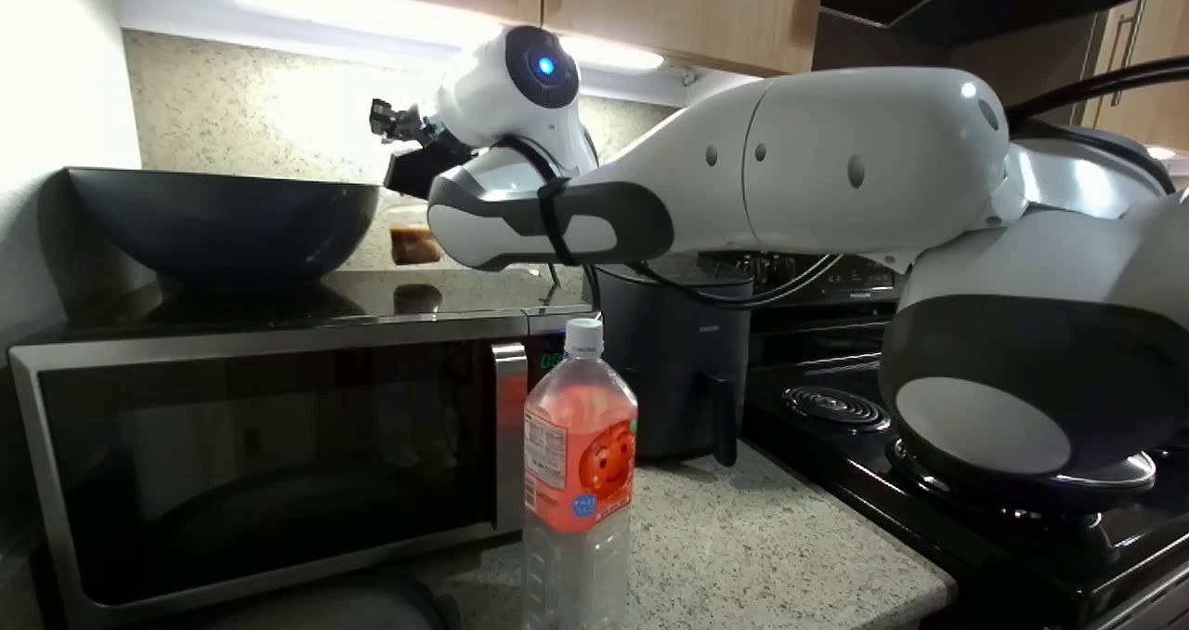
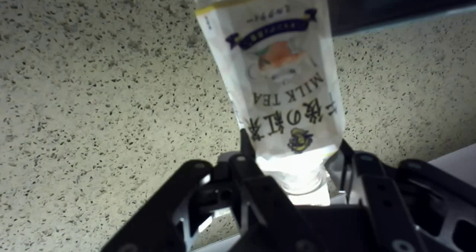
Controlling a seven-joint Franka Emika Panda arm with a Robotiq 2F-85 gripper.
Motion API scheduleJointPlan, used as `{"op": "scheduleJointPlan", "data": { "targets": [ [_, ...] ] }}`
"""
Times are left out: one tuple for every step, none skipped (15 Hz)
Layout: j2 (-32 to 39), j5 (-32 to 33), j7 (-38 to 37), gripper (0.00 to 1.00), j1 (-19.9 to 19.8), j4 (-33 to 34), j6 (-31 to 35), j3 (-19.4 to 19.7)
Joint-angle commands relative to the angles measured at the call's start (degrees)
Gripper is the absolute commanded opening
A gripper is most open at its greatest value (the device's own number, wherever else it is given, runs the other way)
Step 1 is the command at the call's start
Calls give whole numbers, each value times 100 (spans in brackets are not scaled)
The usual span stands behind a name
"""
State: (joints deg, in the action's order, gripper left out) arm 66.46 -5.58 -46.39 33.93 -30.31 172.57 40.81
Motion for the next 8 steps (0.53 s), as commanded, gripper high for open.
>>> {"op": "scheduleJointPlan", "data": {
  "targets": [
    [-433, -30, 176, 23, 40, -318, -398, -76],
    [-503, -56, 112, 23, 24, -362, -550, -57],
    [-558, -59, 97, 23, 13, -386, -660, -50],
    [-625, -54, 65, 23, 2, -449, -803, -16],
    [-674, -27, 35, 23, -5, -489, -931, 39],
    [-713, 23, -98, 23, 1, -594, -1060, 185],
    [-758, 50, -129, 23, 15, -680, -1154, 284],
    [-791, 109, -208, 23, 23, -793, -1266, 478]
  ]
}}
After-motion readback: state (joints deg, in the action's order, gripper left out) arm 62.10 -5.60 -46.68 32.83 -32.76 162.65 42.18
